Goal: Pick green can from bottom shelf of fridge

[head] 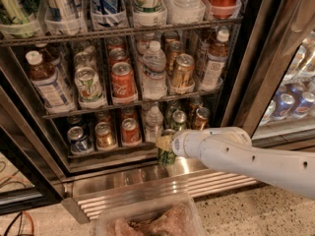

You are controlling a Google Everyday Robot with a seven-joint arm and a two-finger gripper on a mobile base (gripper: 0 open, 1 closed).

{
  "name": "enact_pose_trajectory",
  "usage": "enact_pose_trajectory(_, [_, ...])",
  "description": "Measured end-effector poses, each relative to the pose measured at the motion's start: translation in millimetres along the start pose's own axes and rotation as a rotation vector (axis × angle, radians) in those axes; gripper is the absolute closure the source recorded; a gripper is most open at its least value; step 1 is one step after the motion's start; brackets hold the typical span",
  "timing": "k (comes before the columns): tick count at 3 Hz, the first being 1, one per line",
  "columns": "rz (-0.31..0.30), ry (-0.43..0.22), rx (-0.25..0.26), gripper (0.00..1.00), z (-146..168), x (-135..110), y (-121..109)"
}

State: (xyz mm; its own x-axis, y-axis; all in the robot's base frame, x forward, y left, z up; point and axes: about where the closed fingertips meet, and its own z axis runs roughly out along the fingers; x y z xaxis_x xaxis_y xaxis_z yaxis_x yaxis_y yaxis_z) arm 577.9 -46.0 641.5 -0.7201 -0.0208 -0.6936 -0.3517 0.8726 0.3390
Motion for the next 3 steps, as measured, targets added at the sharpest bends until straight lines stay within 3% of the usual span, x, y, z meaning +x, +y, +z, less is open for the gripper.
enact_pose_trajectory(1, [0.000, 0.001, 0.001, 1.00, 0, 0, 0])
enact_pose_trajectory(3, [0.120, 0.141, -0.051, 1.00, -13, 61, 32])
